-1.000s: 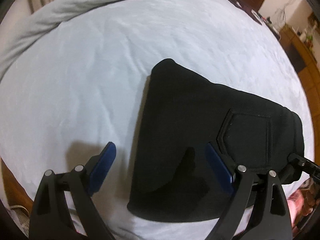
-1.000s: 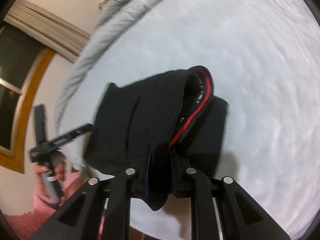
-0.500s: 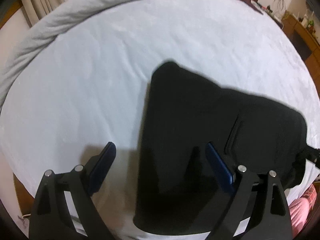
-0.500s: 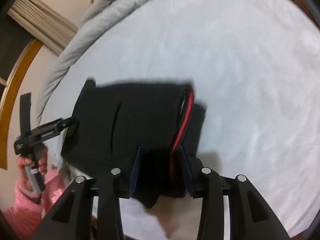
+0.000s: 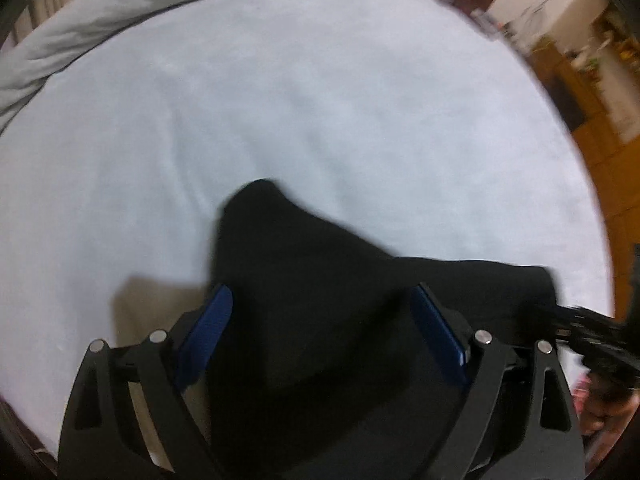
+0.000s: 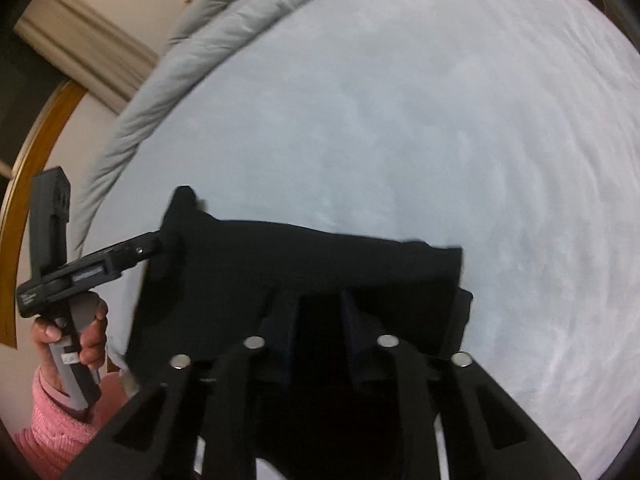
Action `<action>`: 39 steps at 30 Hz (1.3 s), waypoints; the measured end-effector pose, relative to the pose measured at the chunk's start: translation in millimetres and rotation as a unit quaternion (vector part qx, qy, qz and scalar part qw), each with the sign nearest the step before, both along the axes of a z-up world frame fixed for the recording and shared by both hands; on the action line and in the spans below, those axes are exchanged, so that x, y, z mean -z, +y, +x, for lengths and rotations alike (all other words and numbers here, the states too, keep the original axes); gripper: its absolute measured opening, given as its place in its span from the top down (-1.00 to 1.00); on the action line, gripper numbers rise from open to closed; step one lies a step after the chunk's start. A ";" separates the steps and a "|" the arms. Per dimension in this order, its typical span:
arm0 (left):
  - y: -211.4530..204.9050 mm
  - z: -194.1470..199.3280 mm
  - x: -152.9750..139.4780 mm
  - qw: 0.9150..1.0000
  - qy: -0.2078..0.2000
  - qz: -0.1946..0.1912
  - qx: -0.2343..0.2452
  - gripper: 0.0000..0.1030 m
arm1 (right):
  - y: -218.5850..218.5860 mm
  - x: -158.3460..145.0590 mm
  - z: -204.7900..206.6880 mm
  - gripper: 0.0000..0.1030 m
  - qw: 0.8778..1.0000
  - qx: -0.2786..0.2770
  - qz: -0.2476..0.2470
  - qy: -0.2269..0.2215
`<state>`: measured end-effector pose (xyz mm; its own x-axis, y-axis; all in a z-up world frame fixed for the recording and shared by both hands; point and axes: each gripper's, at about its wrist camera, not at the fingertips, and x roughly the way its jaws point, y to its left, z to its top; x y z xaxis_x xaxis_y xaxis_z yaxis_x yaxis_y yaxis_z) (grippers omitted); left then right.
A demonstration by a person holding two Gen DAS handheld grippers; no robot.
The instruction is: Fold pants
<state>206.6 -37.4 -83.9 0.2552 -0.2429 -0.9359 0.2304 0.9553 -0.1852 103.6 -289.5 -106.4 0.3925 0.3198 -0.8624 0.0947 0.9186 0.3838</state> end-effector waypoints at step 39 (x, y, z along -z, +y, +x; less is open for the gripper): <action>41.7 -81.3 3.2 1.000 0.022 0.002 0.012 -0.93 | 0.9 -13.7 -107.3 0.25 1.000 -0.014 -0.016 -0.013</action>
<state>125.3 4.3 -87.0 0.2082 -0.2440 -0.9472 0.2446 0.9506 -0.1911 -3.7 -288.7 -92.7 0.4068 0.3036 -0.8616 0.0593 0.9324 0.3566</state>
